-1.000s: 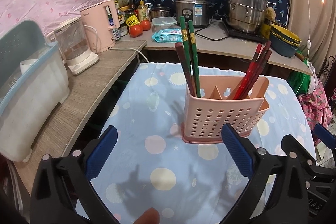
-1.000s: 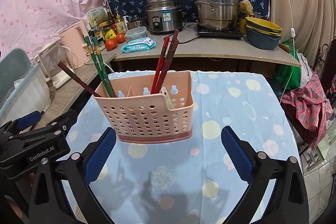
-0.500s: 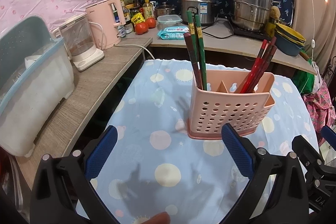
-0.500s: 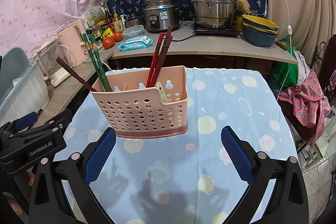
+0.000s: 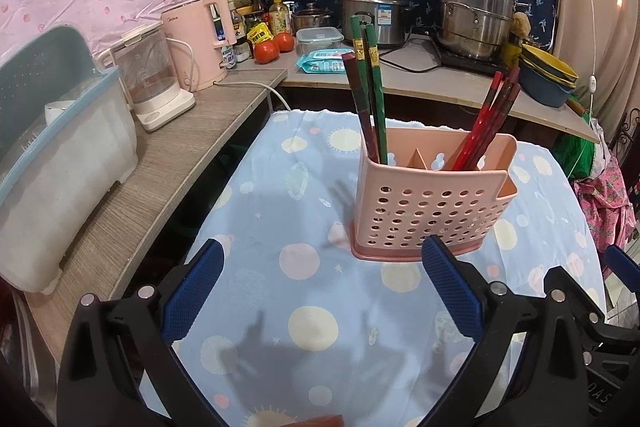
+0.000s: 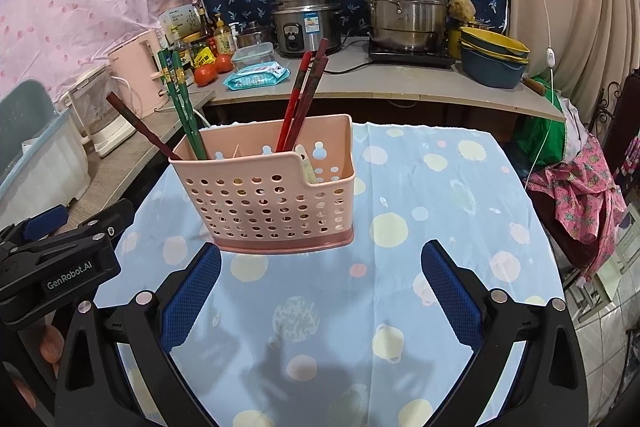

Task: Organize utensils

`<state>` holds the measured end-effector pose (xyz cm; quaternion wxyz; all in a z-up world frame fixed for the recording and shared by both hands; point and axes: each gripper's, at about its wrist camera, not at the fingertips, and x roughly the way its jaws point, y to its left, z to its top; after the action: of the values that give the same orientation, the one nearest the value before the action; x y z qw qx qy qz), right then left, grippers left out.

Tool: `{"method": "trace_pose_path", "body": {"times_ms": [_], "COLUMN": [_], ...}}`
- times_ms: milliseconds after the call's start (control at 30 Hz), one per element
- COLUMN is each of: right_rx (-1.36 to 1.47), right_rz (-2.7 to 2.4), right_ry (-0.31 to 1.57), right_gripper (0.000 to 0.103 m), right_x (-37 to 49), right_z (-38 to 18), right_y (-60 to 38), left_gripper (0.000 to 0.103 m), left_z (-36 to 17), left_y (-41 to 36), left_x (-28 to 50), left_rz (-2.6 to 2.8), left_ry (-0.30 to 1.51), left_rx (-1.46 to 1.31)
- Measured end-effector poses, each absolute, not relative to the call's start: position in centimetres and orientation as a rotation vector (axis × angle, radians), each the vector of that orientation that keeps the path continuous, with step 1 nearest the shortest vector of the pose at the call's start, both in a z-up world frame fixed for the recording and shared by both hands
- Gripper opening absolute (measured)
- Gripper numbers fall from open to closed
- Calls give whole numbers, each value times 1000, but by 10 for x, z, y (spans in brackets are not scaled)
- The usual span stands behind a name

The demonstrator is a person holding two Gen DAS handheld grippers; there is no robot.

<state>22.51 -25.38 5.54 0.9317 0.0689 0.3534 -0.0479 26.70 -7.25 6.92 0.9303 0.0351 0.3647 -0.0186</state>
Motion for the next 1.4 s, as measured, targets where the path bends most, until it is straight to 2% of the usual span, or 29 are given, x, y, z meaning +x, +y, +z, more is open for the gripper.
{"method": "trace_pose_path", "body": {"times_ms": [1400], "right_rx": [137], "right_rz": [-110], "right_ry": [749], "right_gripper": [97], "right_x": [224], "right_z": [45], "right_y": [-254], "left_gripper": [95], "left_z": [58], "left_y": [-70], "left_x": [271], "left_rz": [-14], "left_ry": [790], "left_rx": [71]}}
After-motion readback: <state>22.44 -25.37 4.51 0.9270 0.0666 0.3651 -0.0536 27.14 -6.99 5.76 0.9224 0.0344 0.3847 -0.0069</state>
